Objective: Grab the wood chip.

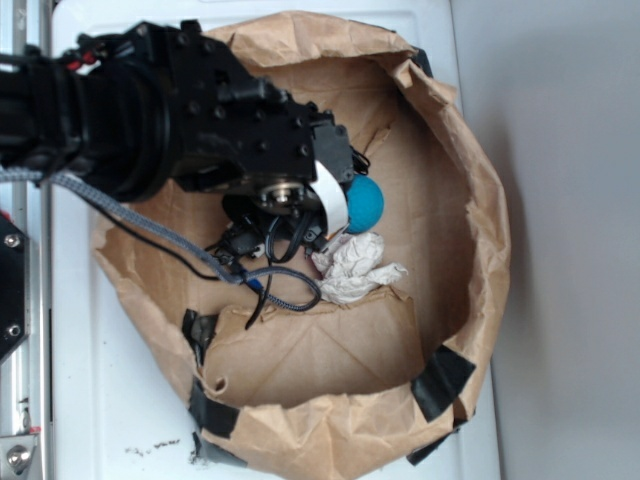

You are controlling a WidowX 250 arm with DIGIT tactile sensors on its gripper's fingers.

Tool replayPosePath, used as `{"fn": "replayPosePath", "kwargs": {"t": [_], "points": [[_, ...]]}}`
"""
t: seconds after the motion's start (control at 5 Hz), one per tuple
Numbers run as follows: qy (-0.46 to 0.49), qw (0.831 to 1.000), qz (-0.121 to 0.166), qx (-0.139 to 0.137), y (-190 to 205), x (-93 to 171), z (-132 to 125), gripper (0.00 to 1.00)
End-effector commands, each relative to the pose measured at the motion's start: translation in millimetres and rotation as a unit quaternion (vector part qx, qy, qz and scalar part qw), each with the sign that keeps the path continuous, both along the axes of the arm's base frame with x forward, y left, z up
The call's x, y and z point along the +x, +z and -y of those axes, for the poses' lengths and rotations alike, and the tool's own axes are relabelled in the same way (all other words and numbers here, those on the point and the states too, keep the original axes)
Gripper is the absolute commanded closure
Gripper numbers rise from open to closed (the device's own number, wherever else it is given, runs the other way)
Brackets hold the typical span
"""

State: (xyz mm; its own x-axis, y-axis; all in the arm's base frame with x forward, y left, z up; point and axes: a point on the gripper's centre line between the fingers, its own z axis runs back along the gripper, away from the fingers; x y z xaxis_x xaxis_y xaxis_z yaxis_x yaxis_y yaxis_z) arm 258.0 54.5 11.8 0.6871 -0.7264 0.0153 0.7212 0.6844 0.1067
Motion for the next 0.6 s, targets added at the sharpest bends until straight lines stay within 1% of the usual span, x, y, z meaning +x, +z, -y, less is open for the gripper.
{"fn": "replayPosePath", "kwargs": {"t": [0.0,0.2,0.4], "points": [[0.013,0.999,0.024,-0.018,23.9,18.9,6.0,1.0],[0.072,0.996,0.004,-0.052,56.6,27.3,12.5,1.0],[0.159,0.986,-0.021,-0.051,88.8,36.7,27.1,1.0]]}}
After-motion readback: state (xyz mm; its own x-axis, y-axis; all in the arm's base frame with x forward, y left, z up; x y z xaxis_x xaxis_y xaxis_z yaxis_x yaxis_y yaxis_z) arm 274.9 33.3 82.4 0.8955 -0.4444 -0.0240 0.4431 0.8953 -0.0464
